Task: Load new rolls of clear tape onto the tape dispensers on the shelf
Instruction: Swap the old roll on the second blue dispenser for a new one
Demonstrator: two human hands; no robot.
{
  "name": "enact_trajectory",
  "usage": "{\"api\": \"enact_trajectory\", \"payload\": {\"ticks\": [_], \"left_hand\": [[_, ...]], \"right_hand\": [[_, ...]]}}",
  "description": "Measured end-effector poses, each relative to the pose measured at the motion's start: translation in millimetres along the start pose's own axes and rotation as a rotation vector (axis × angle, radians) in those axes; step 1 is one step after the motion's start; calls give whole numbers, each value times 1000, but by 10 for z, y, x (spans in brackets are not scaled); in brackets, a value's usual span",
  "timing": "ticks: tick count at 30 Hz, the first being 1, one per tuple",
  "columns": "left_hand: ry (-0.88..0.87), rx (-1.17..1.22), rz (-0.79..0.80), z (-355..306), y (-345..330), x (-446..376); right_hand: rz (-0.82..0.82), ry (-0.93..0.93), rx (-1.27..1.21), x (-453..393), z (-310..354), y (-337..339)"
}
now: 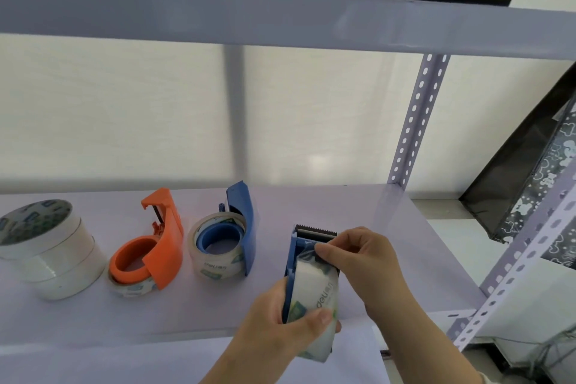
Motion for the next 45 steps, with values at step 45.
{"api": "enact_trajectory", "payload": {"ticks": [45], "left_hand": [[162,20,77,-12,157,78]], "right_hand": [[-8,66,129,-167,-249,149]]}}
Point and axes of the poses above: each hand's wrist, its own x-axis away from the middle knuckle, its own y-axis out of the back of the hand, z = x × y, the point moved 6 cm from there along -x, towards the middle knuckle, and after that the axes turned 4 degrees about y, right-handed, at the moved point
